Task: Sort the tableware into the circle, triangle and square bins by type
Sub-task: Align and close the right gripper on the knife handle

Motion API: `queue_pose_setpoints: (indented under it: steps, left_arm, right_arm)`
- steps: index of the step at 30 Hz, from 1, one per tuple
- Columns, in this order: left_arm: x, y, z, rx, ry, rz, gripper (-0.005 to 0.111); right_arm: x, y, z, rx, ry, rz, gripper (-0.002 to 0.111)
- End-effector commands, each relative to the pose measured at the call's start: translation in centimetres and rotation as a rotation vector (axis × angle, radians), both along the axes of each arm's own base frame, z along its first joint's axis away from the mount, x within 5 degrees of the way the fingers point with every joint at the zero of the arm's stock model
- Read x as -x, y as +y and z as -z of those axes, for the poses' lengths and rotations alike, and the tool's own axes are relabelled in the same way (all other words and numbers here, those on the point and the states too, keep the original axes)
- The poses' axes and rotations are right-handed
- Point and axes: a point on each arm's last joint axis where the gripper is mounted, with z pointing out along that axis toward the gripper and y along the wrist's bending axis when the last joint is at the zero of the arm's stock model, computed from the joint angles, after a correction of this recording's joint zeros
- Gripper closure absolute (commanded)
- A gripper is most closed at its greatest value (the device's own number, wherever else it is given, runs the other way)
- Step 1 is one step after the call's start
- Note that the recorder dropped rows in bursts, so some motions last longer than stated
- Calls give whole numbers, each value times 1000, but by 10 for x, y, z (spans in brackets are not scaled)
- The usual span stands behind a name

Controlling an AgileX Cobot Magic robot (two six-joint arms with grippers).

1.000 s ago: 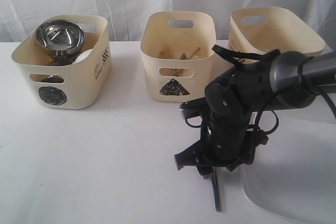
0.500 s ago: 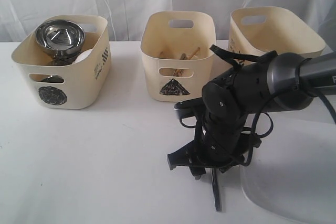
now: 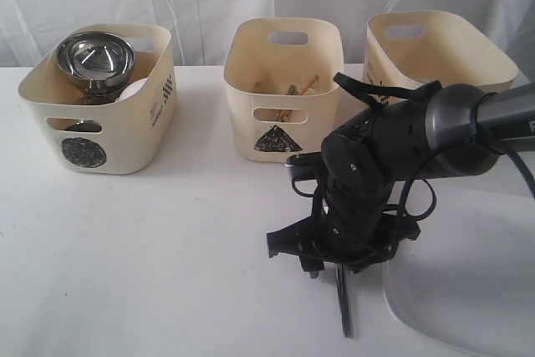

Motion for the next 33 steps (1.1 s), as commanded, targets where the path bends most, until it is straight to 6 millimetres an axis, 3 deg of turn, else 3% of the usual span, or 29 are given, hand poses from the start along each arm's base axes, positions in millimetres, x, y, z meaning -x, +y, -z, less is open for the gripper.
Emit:
queue_pose_setpoints:
  steps: [1, 20, 22, 29, 33]
  left_arm:
    - [0, 0, 2, 6, 4, 4, 70]
    - [0, 0, 2, 6, 4, 4, 70]
    - [0, 0, 2, 6, 4, 4, 70]
    - [0, 0, 2, 6, 4, 4, 70]
    - [0, 0, 2, 6, 4, 4, 70]
  right_arm:
    - [-1, -2, -1, 17, -21, 41, 56]
    - [-2, -2, 15, 50, 19, 43, 57]
    - [-2, -2, 15, 50, 18, 43, 63]
    - [-2, -2, 15, 50, 15, 29, 101]
    - [-2, -2, 15, 50, 13, 21, 108]
